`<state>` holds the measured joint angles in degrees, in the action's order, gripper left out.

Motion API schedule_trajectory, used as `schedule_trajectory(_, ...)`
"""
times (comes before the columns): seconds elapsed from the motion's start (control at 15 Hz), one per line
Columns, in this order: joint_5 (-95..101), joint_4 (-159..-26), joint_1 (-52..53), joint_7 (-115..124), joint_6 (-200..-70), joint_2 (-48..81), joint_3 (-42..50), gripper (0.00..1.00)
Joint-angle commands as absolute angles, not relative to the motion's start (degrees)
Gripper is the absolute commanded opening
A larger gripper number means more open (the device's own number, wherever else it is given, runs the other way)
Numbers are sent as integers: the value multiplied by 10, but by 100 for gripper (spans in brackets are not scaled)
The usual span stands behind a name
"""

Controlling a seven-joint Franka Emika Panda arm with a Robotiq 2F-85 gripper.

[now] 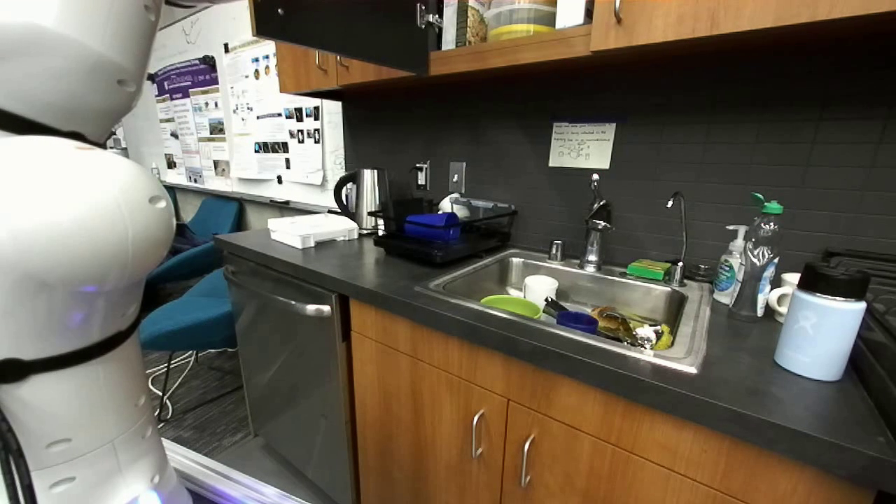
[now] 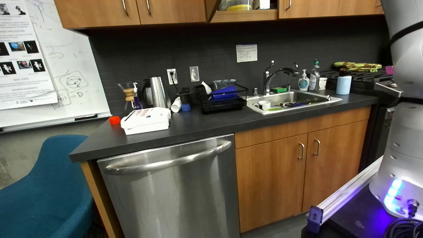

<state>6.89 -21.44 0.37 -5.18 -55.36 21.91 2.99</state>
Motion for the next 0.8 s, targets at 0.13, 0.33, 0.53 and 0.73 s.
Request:
schedule_trajectory(0.13, 84, -199, -2, -65, -480, 230, 37, 100)
schedule_trajectory(0.33, 107, -206, -3, -82, -436, 231, 45, 100)
schedule_trajectory(0.53, 134, -211, -3, -133, -370, 241, 49, 100)
schedule_trajectory(0.73, 170, -211, 1, -199, -313, 259, 51, 100)
